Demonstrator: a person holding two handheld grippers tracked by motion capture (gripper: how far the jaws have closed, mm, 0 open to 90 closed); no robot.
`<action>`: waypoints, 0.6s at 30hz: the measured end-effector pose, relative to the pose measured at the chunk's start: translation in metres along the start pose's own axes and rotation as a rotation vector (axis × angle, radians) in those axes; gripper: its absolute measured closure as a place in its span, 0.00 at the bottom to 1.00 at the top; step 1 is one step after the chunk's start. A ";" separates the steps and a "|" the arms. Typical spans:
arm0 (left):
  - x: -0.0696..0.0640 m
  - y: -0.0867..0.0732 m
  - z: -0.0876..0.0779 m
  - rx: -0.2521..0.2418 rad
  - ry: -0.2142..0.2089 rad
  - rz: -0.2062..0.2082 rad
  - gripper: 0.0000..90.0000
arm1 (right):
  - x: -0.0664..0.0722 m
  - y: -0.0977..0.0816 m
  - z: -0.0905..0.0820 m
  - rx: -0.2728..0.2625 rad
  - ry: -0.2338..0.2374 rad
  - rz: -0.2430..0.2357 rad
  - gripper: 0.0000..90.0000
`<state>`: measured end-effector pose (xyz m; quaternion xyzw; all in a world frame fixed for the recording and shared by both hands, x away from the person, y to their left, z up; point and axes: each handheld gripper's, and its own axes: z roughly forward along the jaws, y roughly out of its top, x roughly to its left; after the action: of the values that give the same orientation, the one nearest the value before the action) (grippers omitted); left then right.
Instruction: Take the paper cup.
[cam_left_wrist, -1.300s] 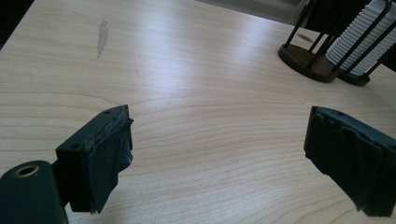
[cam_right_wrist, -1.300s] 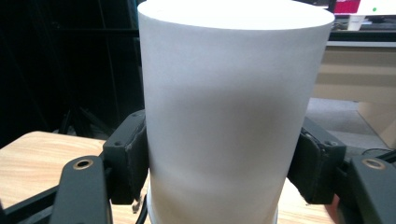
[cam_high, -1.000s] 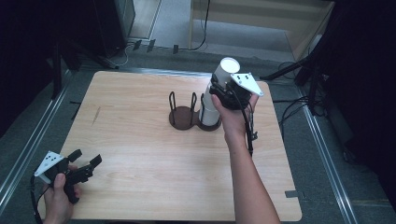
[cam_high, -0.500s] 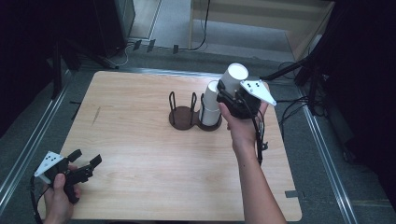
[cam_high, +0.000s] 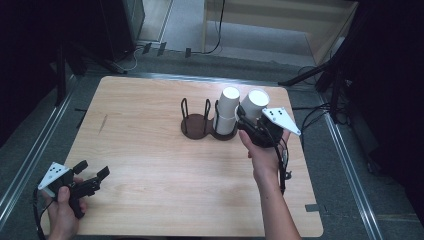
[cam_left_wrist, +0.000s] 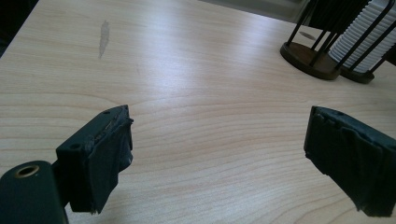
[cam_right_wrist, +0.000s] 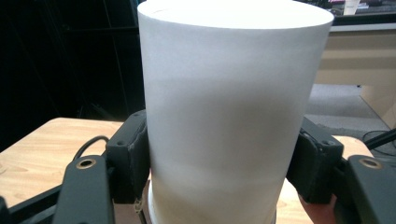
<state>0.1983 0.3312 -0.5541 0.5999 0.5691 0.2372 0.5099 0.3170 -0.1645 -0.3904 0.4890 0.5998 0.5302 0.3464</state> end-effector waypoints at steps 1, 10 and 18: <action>0.000 0.000 0.000 0.003 -0.011 -0.003 0.09 | -0.001 -0.002 -0.002 0.000 0.000 0.001 0.36; -0.002 0.001 -0.002 -0.016 -0.001 0.022 0.09 | -0.006 -0.022 -0.015 0.011 0.010 0.024 0.36; -0.003 0.003 0.001 -0.048 0.005 0.037 0.10 | -0.005 -0.040 -0.027 0.023 0.022 0.019 0.36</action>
<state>0.1996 0.3283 -0.5511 0.5972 0.5534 0.2616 0.5184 0.2841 -0.1759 -0.4240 0.4929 0.6050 0.5318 0.3290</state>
